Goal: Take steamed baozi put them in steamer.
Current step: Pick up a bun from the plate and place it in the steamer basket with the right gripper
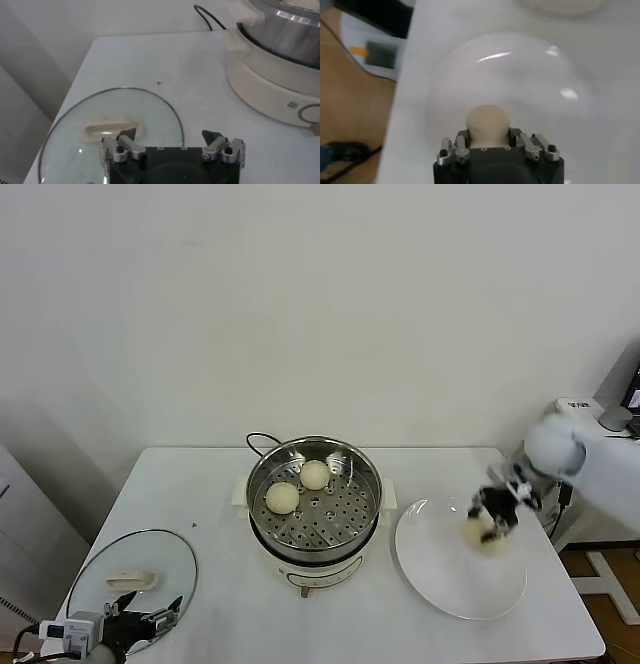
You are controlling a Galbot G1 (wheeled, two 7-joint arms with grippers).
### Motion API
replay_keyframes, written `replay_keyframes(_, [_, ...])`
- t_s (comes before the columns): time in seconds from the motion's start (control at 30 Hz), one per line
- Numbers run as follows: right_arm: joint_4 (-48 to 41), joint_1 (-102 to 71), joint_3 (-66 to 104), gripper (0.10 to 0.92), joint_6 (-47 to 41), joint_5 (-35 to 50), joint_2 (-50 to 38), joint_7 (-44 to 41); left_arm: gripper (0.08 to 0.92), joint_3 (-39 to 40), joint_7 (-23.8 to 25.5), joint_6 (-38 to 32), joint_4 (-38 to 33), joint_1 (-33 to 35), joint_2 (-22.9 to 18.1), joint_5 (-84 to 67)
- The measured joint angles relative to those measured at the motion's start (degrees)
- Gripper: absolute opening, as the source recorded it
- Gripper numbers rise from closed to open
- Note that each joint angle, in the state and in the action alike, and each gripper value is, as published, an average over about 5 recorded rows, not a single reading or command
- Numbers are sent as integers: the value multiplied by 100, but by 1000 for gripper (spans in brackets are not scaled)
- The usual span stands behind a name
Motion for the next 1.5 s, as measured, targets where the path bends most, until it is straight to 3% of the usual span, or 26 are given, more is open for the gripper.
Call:
replay_keyframes(0.37, [-493,929,-222,475,1085,662,1497,87,823,31,8,-8,6,-17,10,12])
replay_keyframes(0.73, [-547,852,-195,475,2497,384,2771,231,823,68,9,-4,21,-50,9,44])
replay_keyframes(1.1, [3,491,-239,479,3568,-328,3057,223,823,63,20,-15,57,-48,11,44])
replay_keyframes(1.5, [467,55,-94,482,4176,-1215,3028,158,823,69,23,-19,46,-44,-6,44])
